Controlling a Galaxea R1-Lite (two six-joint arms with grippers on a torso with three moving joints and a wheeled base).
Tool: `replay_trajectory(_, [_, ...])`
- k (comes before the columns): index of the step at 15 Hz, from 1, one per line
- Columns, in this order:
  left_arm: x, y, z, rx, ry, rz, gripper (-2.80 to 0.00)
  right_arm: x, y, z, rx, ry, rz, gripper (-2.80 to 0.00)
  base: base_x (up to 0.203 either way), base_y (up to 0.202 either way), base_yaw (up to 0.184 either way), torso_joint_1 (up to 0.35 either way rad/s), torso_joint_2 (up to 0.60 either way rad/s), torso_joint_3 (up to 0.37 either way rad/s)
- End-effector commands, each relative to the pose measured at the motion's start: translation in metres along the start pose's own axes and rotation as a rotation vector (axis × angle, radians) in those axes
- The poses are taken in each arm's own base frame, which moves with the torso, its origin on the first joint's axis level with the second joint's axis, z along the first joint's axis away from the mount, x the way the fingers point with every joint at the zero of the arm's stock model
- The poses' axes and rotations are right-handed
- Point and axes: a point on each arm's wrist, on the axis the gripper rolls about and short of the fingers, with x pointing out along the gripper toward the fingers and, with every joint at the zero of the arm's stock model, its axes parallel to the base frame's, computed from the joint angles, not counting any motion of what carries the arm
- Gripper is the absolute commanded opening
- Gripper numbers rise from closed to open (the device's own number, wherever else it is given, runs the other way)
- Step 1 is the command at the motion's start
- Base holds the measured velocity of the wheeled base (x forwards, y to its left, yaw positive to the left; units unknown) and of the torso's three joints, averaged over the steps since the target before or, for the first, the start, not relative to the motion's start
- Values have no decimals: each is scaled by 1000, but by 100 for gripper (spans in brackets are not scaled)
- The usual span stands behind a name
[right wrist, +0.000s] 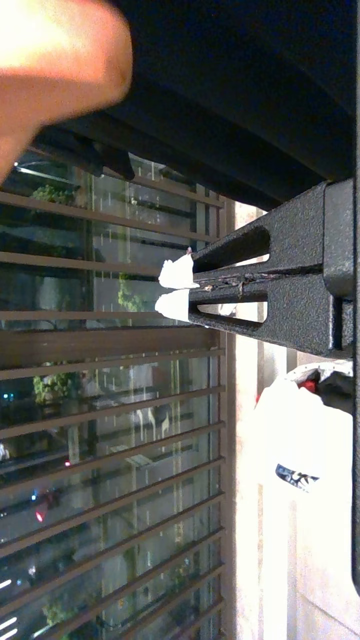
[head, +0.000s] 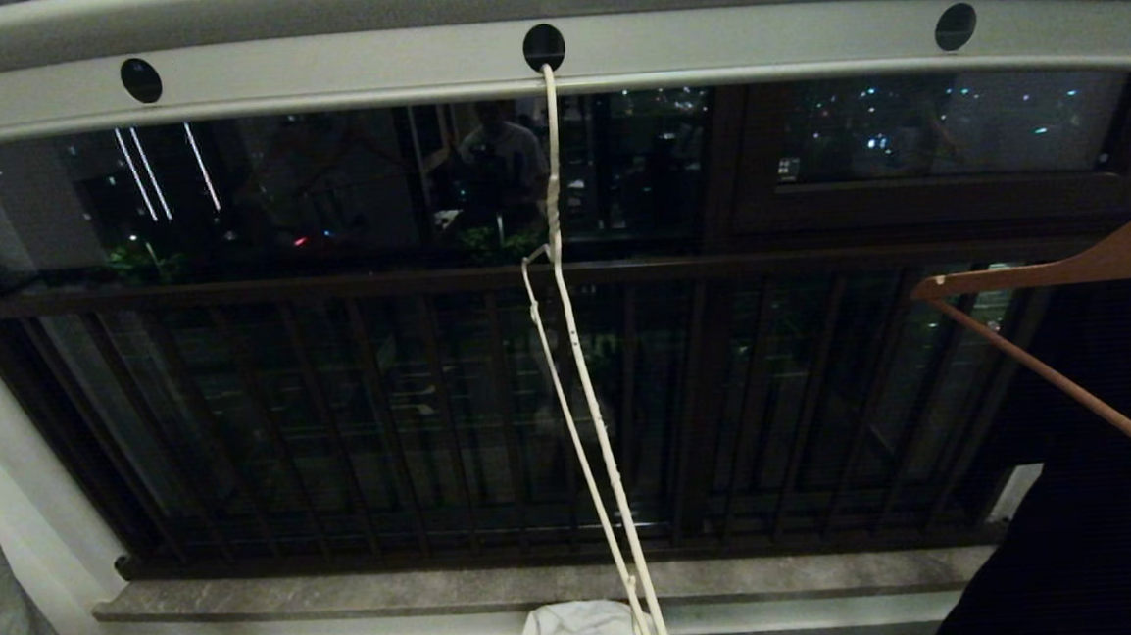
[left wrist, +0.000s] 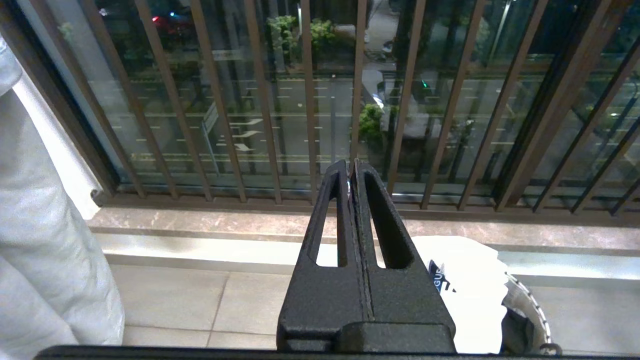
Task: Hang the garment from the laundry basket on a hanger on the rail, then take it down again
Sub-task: Pick up the clothes rack on the clothesline
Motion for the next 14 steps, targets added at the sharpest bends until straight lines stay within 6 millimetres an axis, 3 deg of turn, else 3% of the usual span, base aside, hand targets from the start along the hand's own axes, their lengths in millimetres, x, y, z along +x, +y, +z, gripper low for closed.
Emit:
replay_trajectory(1, [-1,0,2,3,-7,2,-280,0,0,0,0,1,0,-280,0,0,0,0,0,0])
replay_trajectory(4, [-7,-1,27,1,-78,-28,-280,0,0,0,0,1,1,-280,0,0,0,0,0,0])
replay_trajectory(7, [1,-2,56,-1,-21,-101,-280,0,0,0,0,1,2,-280,0,0,0,0,0,0])
replay_trajectory(10, [26,-5,92,-13,86,-237,-280,0,0,0,0,1,0,-280,0,0,0,0,0,0])
replay_trajectory(14, [88,-10,151,-40,212,-391,-280,0,0,0,0,1,2,-280,0,0,0,0,0,0])
